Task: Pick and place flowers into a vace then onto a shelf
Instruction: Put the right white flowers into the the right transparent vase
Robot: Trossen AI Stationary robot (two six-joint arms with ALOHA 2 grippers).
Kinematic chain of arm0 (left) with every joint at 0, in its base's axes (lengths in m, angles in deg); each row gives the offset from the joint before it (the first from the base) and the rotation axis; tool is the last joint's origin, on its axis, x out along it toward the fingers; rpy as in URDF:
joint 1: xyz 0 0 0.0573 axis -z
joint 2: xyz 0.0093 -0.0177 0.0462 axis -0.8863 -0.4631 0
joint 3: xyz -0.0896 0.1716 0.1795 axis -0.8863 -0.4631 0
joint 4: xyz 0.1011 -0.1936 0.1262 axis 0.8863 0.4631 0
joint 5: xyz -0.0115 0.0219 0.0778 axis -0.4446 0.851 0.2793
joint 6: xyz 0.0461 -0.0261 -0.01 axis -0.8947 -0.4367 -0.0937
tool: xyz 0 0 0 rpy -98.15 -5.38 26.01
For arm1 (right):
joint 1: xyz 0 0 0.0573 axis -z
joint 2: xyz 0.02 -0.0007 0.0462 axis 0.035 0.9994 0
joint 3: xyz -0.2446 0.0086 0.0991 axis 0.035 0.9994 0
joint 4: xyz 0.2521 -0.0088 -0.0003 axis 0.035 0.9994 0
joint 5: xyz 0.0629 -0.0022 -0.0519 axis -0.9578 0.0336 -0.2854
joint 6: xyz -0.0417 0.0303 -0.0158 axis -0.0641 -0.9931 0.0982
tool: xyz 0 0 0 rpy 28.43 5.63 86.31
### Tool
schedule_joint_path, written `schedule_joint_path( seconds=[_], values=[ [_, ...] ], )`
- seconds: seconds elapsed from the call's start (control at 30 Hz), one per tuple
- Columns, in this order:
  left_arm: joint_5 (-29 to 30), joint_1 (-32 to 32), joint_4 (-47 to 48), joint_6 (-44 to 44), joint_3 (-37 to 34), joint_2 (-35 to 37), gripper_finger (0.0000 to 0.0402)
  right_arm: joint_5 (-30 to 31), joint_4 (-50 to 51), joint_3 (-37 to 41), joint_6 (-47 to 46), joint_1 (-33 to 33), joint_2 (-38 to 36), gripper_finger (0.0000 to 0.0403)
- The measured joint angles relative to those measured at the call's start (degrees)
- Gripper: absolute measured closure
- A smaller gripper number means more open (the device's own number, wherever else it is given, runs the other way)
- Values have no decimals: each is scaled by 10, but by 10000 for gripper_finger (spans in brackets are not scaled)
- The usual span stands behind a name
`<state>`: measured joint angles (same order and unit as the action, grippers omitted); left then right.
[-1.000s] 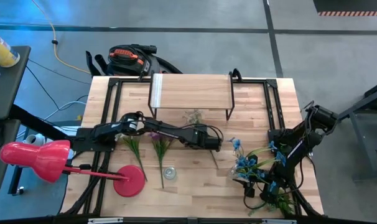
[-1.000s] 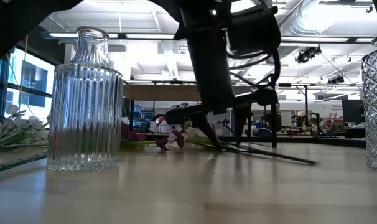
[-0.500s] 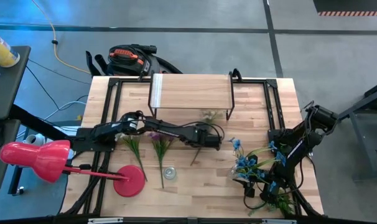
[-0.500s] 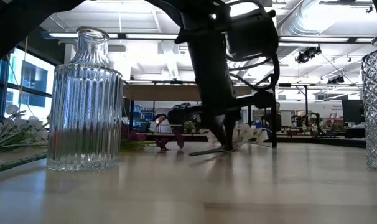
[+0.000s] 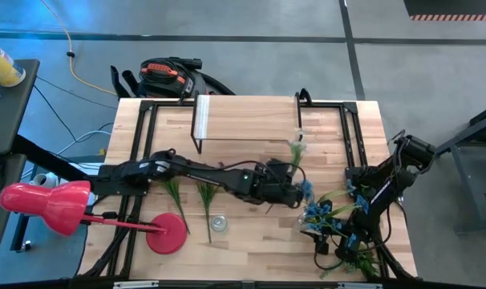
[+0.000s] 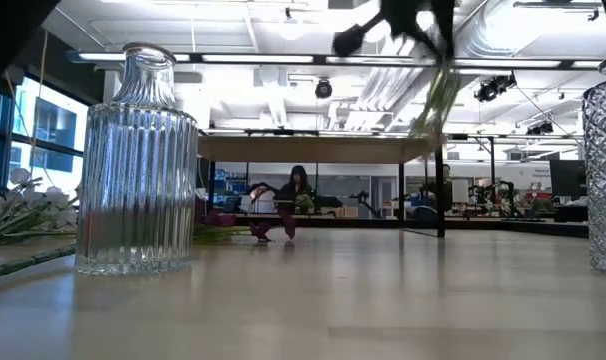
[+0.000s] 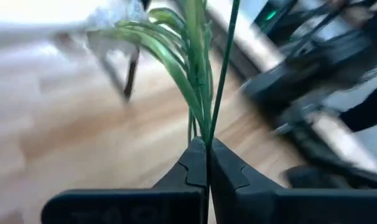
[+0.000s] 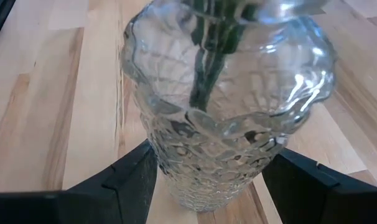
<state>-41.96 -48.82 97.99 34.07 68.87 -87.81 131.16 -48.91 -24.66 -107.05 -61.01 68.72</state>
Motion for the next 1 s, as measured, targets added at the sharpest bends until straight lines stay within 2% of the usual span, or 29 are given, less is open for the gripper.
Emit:
schedule_joint_path(
  seconds=[0.13,0.2,0.37,0.7,1.0],
  values=[
    [32,19,-33,-110,71,3,368,1,0,0,4,0,0,145],
    [36,25,-109,-167,65,10,368,1,-1,0,5,0,0,145],
    [13,30,-191,-262,63,20,368,0,-3,0,14,0,0,145],
    [-86,22,-309,-385,63,11,368,0,-8,0,22,0,0,145],
    [-197,-6,-496,-498,57,3,368,-3,-13,0,22,0,0,145]
  ],
)
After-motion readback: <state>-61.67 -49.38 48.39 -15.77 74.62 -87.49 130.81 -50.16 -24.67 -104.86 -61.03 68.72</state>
